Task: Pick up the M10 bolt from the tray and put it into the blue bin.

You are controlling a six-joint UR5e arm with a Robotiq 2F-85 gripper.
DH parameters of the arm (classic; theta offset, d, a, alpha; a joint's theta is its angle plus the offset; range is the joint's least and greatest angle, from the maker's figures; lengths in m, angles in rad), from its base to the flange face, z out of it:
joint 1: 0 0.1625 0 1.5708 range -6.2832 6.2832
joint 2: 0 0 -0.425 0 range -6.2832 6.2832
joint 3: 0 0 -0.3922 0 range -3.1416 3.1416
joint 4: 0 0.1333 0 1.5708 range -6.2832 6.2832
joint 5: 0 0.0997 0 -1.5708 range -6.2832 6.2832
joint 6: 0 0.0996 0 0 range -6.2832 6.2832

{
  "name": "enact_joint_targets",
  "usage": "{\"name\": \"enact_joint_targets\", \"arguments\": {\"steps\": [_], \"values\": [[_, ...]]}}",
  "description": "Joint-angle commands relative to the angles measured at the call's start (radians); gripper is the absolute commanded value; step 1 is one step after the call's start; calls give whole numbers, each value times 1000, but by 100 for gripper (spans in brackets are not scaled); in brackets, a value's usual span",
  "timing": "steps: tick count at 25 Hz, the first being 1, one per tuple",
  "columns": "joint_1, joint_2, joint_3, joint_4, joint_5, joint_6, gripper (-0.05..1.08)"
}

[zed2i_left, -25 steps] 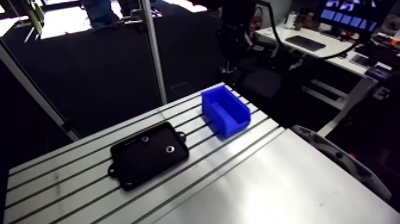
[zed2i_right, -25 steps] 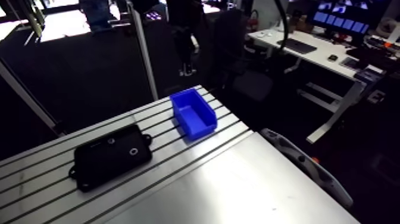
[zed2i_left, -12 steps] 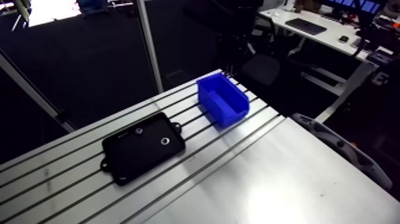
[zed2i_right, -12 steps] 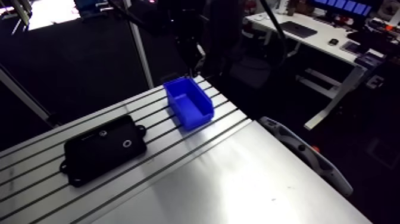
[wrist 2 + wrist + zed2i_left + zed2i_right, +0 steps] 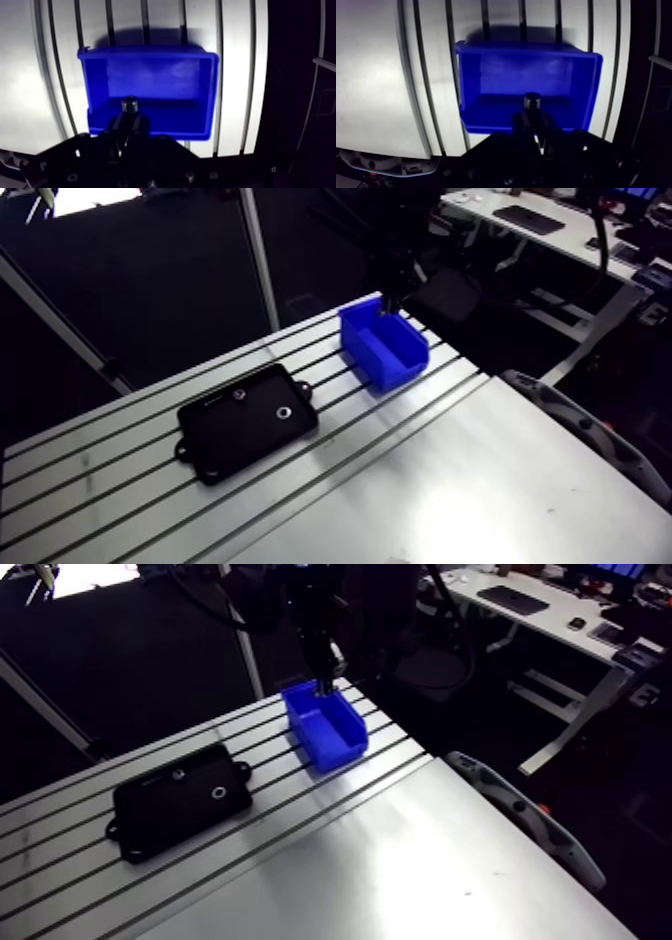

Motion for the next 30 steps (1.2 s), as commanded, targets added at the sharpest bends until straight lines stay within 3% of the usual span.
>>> {"name": "enact_joint_targets", "arguments": {"steps": [1, 9, 19, 30], "values": [[22, 28, -1, -4, 0, 27, 106], [30, 69, 4, -53, -4, 34, 106], [30, 121, 7, -83, -46, 36, 105], [31, 140, 14, -105, -49, 38, 105]]}}
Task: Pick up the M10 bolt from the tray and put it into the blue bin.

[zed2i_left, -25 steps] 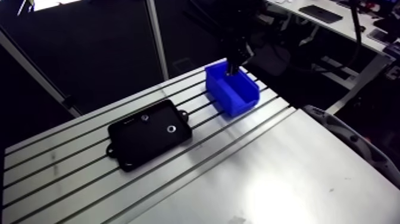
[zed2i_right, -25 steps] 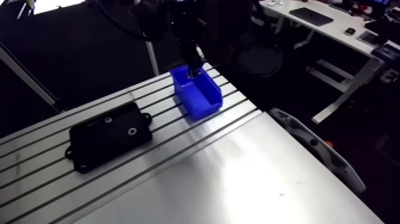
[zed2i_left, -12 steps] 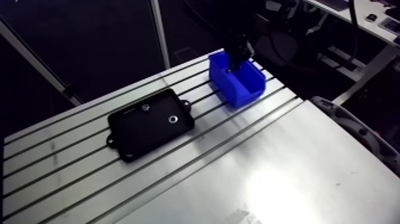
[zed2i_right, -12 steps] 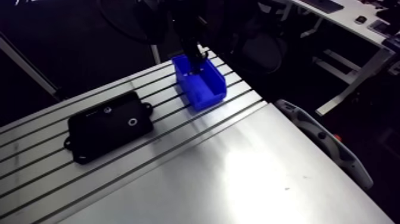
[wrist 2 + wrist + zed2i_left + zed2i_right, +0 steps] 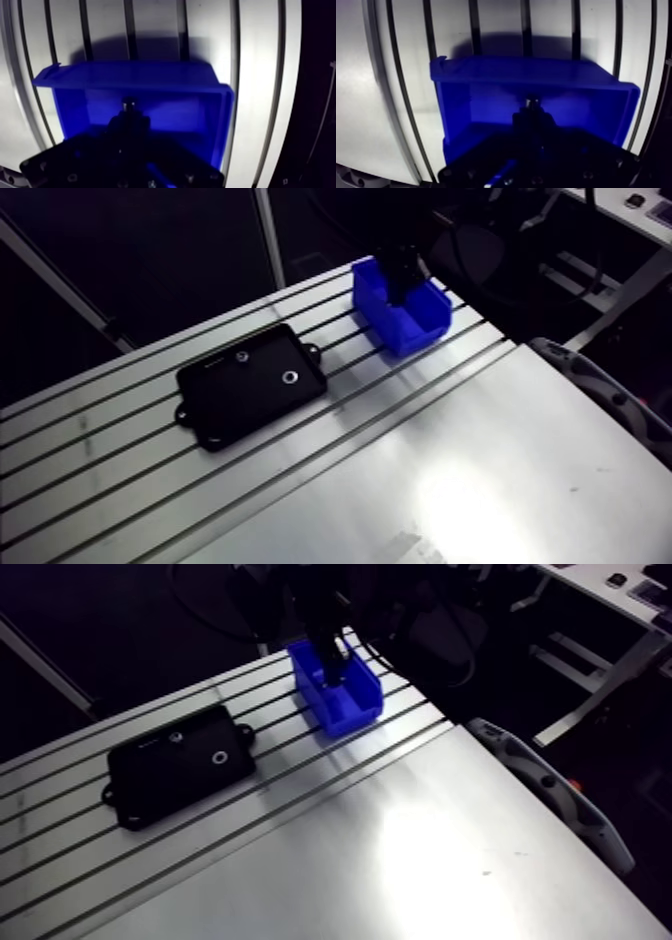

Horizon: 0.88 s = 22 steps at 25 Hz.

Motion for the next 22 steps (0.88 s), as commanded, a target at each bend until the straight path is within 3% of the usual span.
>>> {"name": "enact_joint_targets", "arguments": {"steps": [1, 4, 13, 15, 22], "values": [[1, 13, 4, -21, -3, 0, 105], [3, 15, 6, -27, -26, 2, 105], [4, 16, 12, -27, -27, 5, 99], [3, 16, 12, -27, -26, 5, 86], [4, 15, 24, -35, -26, 13, 23]]}}
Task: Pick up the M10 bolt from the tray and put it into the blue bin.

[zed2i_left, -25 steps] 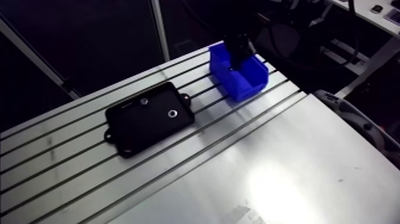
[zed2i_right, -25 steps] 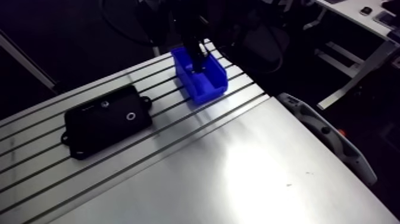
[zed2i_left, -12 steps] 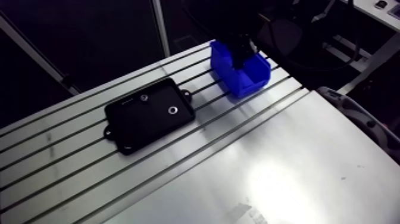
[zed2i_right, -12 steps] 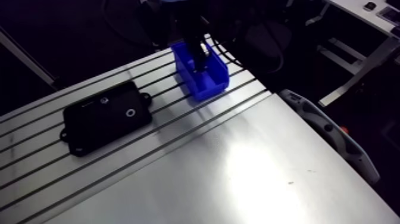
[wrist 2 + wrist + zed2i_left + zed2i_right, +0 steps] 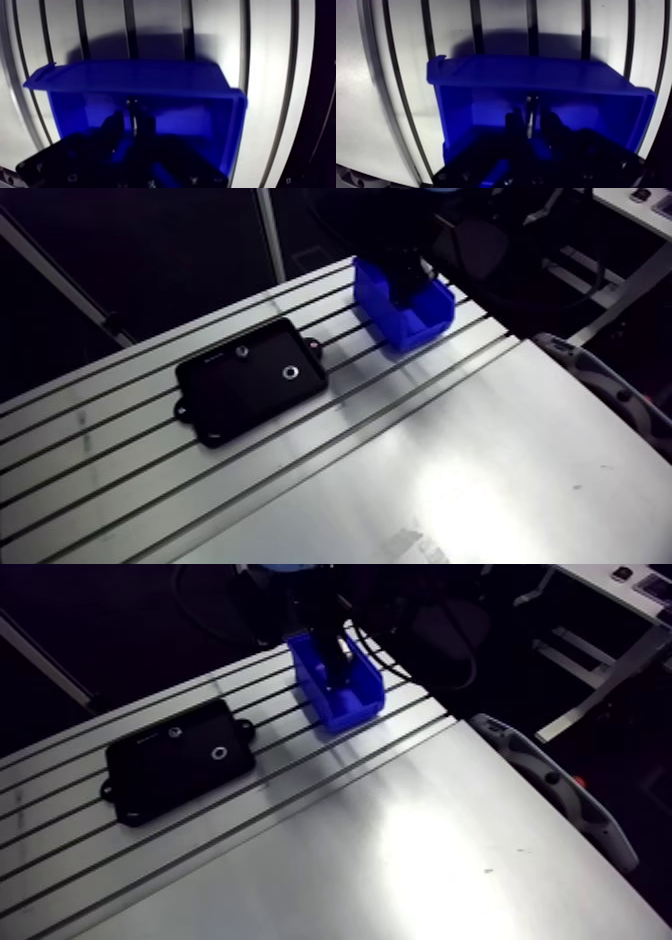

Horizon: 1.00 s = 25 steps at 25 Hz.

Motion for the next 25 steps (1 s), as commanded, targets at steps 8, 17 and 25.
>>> {"name": "enact_joint_targets", "arguments": {"steps": [8, 17, 25], "values": [[6, -52, 14, -3, 2, 2, 1], [7, -190, -4, 31, -10, 83, 1], [38, -291, -64, 194, -15, 531, 1]]}}
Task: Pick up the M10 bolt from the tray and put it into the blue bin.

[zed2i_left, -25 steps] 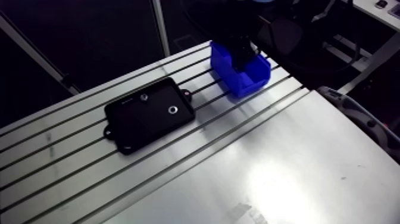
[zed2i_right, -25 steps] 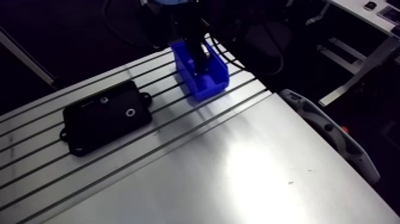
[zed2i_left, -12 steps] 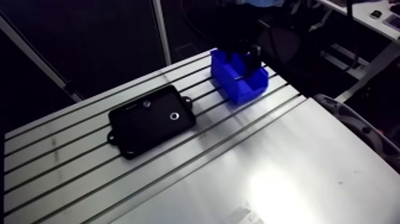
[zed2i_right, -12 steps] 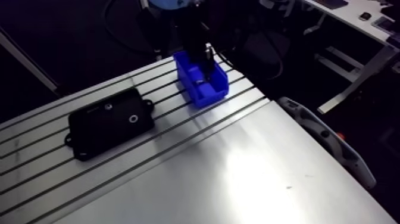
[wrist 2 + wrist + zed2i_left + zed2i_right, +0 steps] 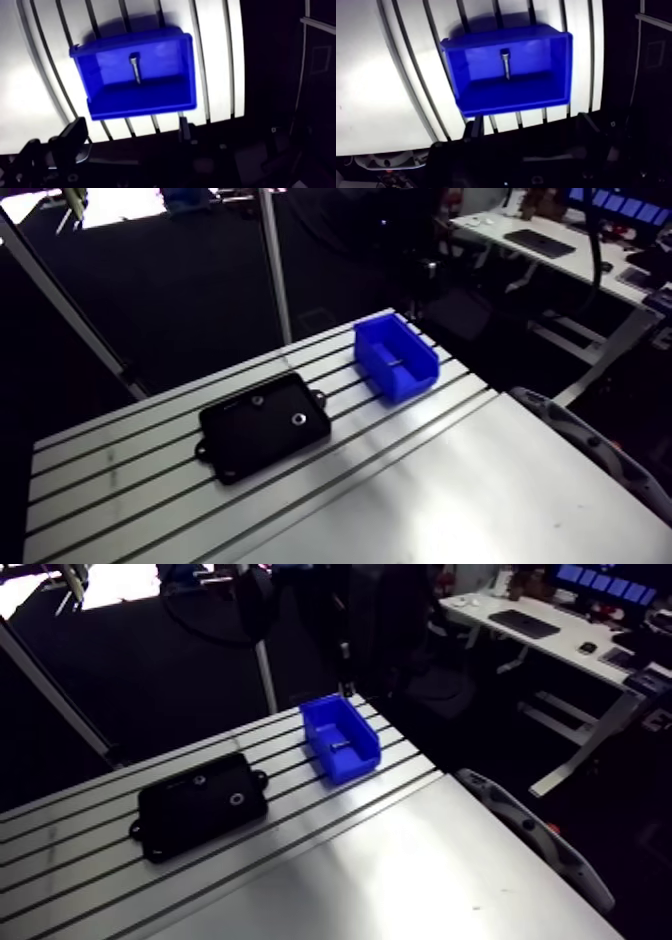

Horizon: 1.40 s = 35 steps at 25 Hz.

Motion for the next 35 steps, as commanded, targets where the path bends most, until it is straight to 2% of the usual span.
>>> {"name": "enact_joint_targets", "arguments": {"steps": [1, 4, 6, 8, 10, 12, 15, 19, 21, 22, 24, 26, 28, 31, 35], "values": [[32, -88, -74, 201, 2, 452, 1], [39, -105, -141, 345, 12, 722, 1], [43, -106, -172, 422, 31, 915, 1], [43, -111, -177, 440, 60, 1078, 1], [43, -121, -177, 449, 74, 1236, 1], [57, -138, -177, 463, 77, 1383, 1], [134, -161, -178, 495, 78, 1520, 2], [243, -184, -186, 521, 81, 1622, 2], [292, -189, -204, 549, 95, 1658, 2], [298, -197, -216, 566, 115, 1669, 2], [301, -212, -244, 598, 173, 1678, 2], [301, -214, -273, 624, 198, 1681, 2], [304, -220, -301, 655, 204, 1681, 2], [335, -223, -333, 681, 203, 1681, 2], [342, -227, -324, 686, 203, 1681, 2]]}}
